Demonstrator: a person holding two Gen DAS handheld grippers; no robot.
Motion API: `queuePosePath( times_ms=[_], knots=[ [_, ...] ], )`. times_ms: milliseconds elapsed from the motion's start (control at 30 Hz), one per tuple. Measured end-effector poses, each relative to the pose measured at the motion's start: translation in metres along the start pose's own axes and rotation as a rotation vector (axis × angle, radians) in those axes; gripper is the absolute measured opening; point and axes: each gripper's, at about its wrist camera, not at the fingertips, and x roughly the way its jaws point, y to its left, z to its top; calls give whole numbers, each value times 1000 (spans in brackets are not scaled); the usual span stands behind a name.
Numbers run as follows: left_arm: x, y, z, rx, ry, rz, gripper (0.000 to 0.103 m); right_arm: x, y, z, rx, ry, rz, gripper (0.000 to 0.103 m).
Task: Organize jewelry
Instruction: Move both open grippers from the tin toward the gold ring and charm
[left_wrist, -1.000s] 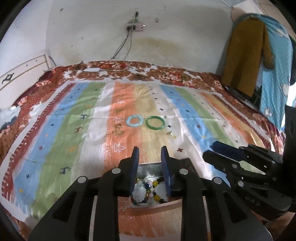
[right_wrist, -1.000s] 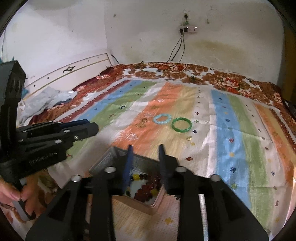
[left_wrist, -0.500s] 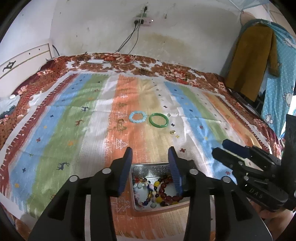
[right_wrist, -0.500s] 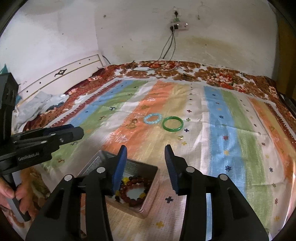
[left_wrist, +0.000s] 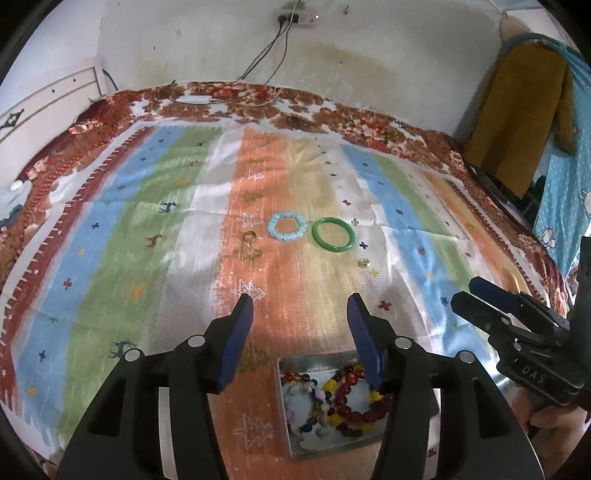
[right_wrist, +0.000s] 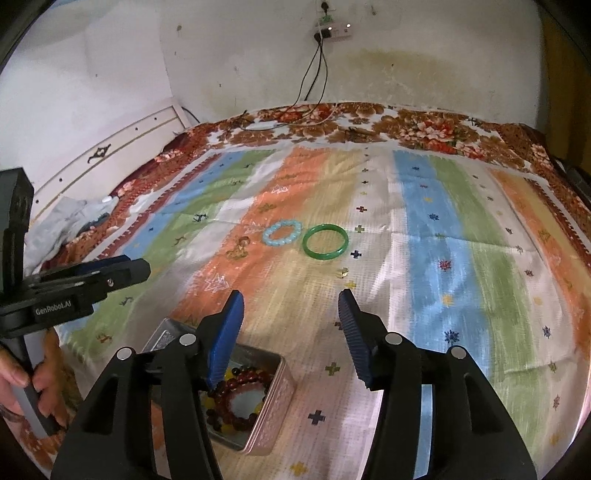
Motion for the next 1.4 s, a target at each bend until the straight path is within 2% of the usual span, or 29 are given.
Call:
queuePosePath(
  times_ms=[200,867,1400],
  knots=[
    [15,8,17,-2,10,9,55,16,-4,10,-34,25,-17,56],
    [67,22,56,2,65,55,57,56,-24,31,5,112,9,56],
    [111,30,70,-1,150,46,68,97,-42,44,83,209,37,62]
  ],
)
